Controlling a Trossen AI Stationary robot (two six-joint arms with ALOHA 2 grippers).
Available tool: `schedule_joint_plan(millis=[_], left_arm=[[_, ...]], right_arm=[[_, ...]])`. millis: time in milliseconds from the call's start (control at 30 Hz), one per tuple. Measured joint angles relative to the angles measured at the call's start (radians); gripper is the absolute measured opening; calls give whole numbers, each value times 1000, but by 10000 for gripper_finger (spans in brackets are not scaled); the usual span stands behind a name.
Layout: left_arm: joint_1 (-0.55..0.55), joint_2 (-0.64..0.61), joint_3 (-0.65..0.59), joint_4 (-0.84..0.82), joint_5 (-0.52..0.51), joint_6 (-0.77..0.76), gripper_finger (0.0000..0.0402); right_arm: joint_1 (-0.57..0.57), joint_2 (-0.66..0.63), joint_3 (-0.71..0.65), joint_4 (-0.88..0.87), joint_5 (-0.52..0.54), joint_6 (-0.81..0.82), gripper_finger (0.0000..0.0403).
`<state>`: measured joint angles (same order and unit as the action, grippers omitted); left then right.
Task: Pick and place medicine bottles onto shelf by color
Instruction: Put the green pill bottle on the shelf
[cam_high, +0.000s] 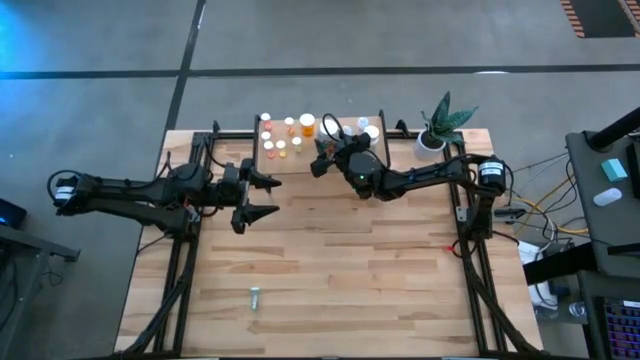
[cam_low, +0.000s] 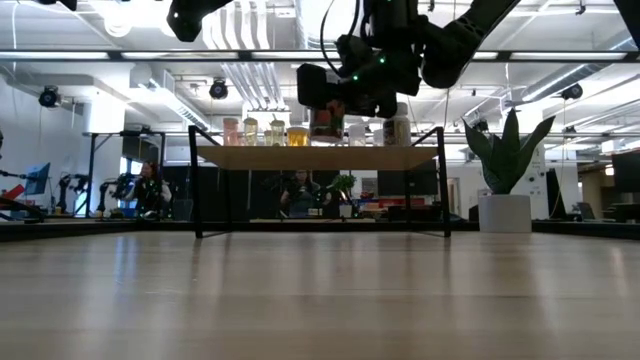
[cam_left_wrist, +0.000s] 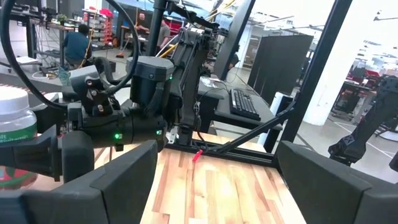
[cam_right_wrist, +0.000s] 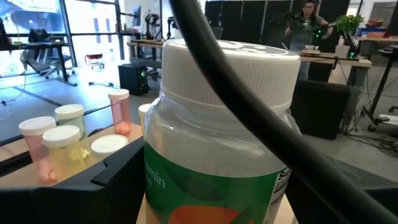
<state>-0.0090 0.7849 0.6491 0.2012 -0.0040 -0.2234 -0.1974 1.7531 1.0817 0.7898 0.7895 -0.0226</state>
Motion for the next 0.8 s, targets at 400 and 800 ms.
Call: schedule_joint_plan(millis=[400,800], left_arm=[[-1,0,1,0,-1,-5,316],[-1,6,1,0,-1,-6,316]], right_arm=[[-2,24,0,-30,-3,-26,297],[-4,48,4,-13,-10,-30,299]])
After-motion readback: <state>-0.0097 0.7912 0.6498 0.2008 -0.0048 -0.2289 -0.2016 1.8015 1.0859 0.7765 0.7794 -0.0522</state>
